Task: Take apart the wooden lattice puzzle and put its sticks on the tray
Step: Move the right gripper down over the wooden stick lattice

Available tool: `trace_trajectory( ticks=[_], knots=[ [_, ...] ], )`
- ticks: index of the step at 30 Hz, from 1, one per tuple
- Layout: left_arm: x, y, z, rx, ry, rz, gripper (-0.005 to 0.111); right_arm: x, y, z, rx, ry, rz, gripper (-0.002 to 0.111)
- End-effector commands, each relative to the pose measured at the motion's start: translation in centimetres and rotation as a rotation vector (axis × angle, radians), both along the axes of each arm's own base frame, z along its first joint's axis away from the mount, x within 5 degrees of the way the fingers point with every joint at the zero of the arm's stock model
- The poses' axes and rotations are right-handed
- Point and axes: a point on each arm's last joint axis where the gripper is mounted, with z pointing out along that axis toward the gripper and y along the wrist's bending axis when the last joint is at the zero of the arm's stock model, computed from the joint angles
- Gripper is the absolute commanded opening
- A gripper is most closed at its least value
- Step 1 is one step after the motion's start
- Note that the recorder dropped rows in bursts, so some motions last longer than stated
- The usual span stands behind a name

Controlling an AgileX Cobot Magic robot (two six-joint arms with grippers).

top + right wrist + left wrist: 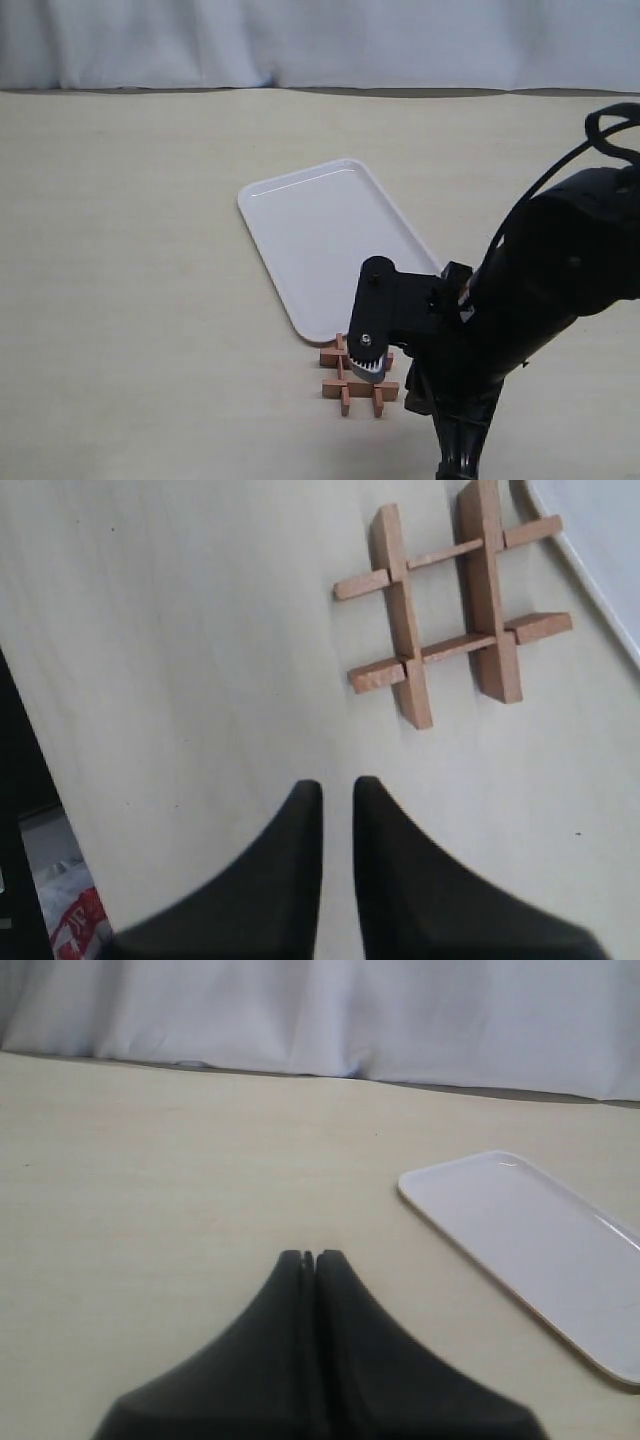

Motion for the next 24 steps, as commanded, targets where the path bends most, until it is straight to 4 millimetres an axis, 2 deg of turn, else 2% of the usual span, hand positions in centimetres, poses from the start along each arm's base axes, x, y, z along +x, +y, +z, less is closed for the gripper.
trace_trajectory(
  ticks=[1,3,8,17,24],
  knots=[
    [0.0,0.0,0.0,-0.003,-0.007,-0.007,0.000,0.3,0.2,0.0,0.008,-0.020,0.016,0.032],
    [0.0,0.0,0.0,-0.003,-0.007,-0.007,0.000,0.4,0.4,0.0,0.033,-0.022,-0.004,0.040],
    [0.0,0.0,0.0,-0.003,-0.007,-0.007,0.000,0.5,0.6,-0.1,0.054,-0.022,-0.018,0.040],
    [0.0,0.0,0.0,-0.001,-0.008,-0.007,0.000,1.9,0.8,-2.2,0.019,-0.058,-0.004,0.040],
    [0.0,0.0,0.0,-0.001,-0.008,-0.007,0.000,2.4,0.4,-3.4,-0.061,-0.067,0.071,0.040]
  ],
)
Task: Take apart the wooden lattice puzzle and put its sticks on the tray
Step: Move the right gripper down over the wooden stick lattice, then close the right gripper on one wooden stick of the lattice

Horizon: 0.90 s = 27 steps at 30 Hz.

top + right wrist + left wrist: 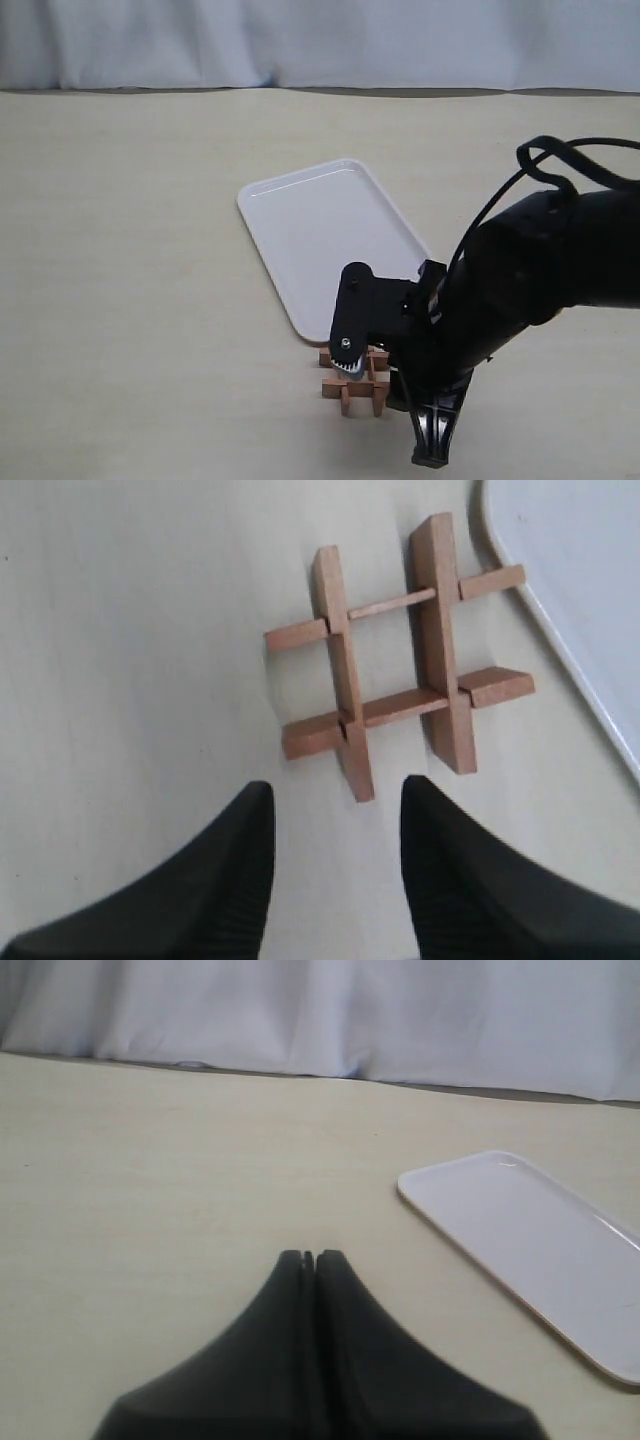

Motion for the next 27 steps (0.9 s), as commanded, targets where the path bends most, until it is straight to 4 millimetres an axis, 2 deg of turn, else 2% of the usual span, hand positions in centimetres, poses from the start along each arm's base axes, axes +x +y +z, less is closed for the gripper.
trace_trajectory(
  ticks=[1,6,14,27],
  knots=[
    [0.0,0.0,0.0,-0.001,-0.008,-0.007,0.000,0.3,-0.2,-0.7,-0.048,-0.009,0.052,0.040],
    [0.0,0.0,0.0,-0.001,-0.008,-0.007,0.000,0.0,-0.8,-1.9,-0.114,0.010,0.110,0.040],
    [0.0,0.0,0.0,-0.001,-0.008,-0.007,0.000,0.4,-0.4,-2.1,-0.072,-0.039,0.082,0.040],
    [0.0,0.0,0.0,-0.003,-0.007,-0.007,0.000,0.3,-0.3,-2.1,-0.045,-0.019,0.045,0.040]
  ],
)
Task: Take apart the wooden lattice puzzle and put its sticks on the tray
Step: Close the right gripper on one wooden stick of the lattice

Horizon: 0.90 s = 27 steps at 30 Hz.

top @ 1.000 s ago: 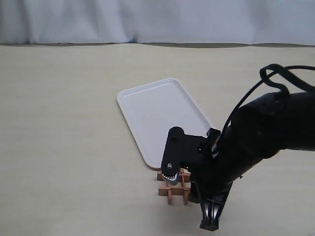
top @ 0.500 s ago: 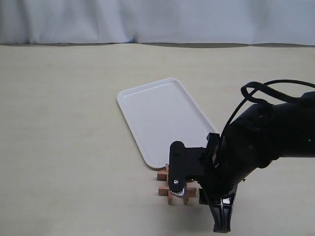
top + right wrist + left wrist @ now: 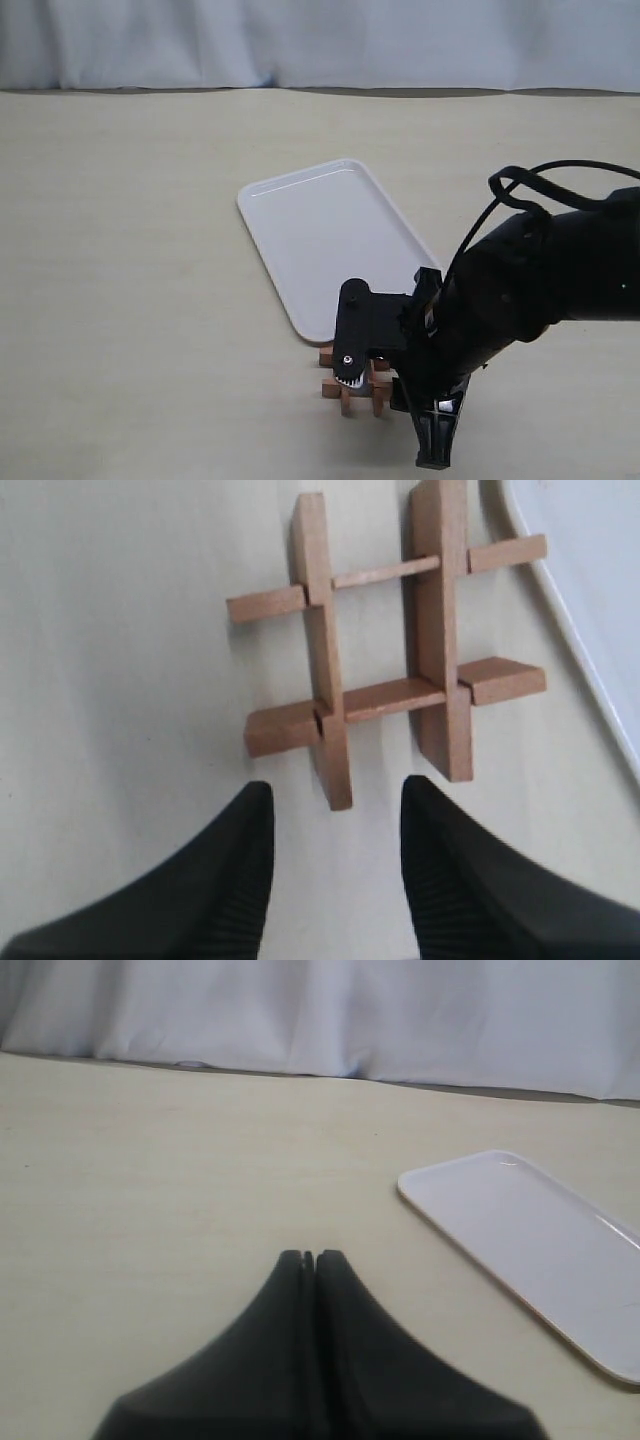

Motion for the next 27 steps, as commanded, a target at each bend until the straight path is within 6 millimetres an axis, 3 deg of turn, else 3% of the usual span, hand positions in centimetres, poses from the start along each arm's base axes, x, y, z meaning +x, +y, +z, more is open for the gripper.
trace_trajectory(
  ticks=[1,18,23,27],
  knots=[
    [0.01,-0.04,-0.02,-0.003,-0.007,-0.007,0.000,-0.14,0.01,-0.09,0.007,0.008,-0.006,0.040],
    [0.01,-0.04,-0.02,-0.003,-0.007,-0.007,0.000,-0.03,0.06,-0.95,-0.009,0.024,0.037,0.040],
    [0.01,-0.04,-0.02,-0.003,-0.007,-0.007,0.000,0.49,0.26,-0.81,0.010,-0.032,0.038,0.020],
    [0.01,-0.04,-0.02,-0.003,-0.007,-0.007,0.000,0.51,0.27,-0.80,0.011,-0.034,0.038,0.018]
  ],
)
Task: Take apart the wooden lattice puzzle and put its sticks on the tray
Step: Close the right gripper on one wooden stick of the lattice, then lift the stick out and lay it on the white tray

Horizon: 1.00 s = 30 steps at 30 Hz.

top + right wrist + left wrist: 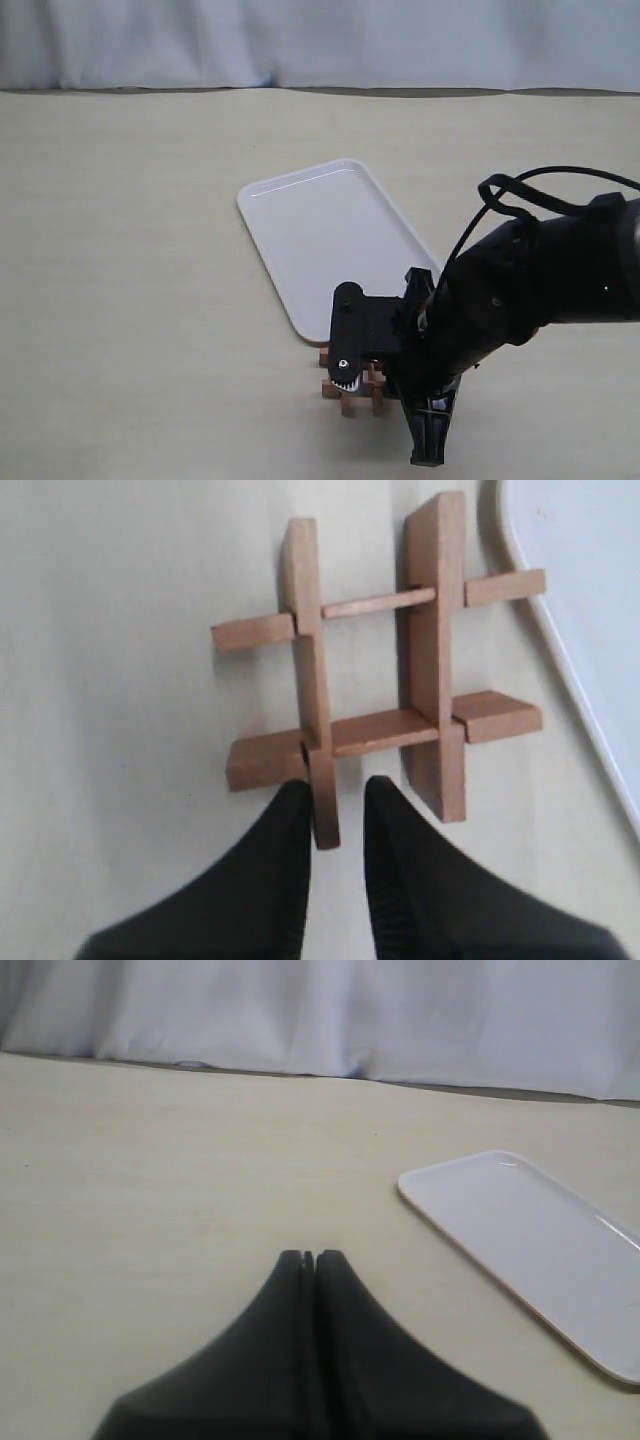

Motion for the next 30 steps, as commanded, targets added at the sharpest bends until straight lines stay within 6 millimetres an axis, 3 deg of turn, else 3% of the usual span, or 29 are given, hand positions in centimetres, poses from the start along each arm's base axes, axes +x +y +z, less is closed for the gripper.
trace_trajectory(
  ticks=[1,7,13,17,30],
  knots=[
    [0.0,0.0,0.0,-0.003,-0.007,-0.007,0.000,0.1,0.0,0.0,0.003,-0.011,0.009,0.018],
    [0.0,0.0,0.0,-0.003,-0.007,-0.007,0.000,0.0,0.0,-0.1,-0.018,-0.009,0.094,0.004],
    [0.0,0.0,0.0,-0.003,-0.007,-0.007,0.000,-0.6,0.8,0.3,-0.026,-0.019,0.156,0.005],
    [0.0,0.0,0.0,-0.003,-0.007,-0.007,0.000,-1.1,1.6,1.5,-0.013,-0.051,0.190,0.005],
    [0.0,0.0,0.0,-0.003,-0.007,-0.007,0.000,-2.0,1.1,7.0,0.065,-0.235,0.183,0.005]
  ],
)
